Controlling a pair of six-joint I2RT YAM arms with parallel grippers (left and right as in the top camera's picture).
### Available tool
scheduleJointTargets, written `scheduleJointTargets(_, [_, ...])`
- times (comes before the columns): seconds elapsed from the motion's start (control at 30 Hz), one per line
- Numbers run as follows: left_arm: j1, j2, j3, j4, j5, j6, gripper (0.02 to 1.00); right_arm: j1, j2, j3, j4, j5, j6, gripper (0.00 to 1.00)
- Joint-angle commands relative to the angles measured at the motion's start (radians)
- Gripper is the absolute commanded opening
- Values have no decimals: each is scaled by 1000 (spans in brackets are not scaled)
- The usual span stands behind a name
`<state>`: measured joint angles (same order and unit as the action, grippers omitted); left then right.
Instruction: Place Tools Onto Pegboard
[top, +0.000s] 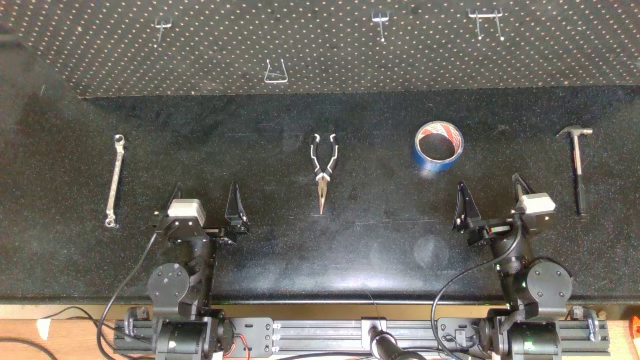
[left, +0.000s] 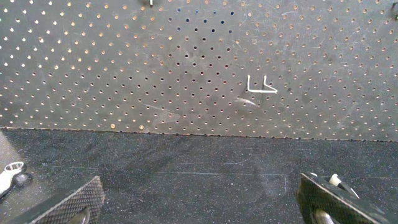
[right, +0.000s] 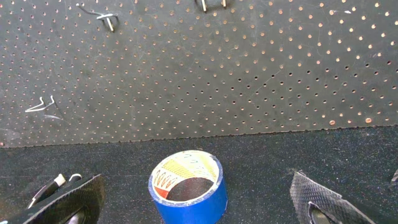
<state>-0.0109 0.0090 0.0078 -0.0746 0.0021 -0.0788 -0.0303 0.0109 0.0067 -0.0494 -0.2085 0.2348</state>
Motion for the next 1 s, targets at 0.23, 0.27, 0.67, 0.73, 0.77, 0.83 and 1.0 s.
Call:
scheduleJointTargets(0.23, [5,17,13,-10,40,56,993,8,-10,-2,-6,6,16,978])
scheduleJointTargets(0.27, [12,75,67,-51,39,152,993,8,-10,-2,-6,6,16,978])
scheduleJointTargets(0.67, [579,1371,1031,-1028,-53,549,993,8,-10,-2,-6,6,16,978])
scheduleJointTargets(0.73, [723,1494,1112,-990,-30,664,996,8,-10,-2,-6,6,16,978])
scheduleJointTargets(0.77, [769,1558,1151,-958,-14,686,993,8,-10,-2,-6,6,16,978])
scheduleJointTargets(0.83, [796,1707,1248,-934,37,716,993,8,-10,-2,-6,6,16,978])
scheduleJointTargets(1.0, [779,1926,1392,-930,37,716,993,8,-10,-2,-6,6,16,978])
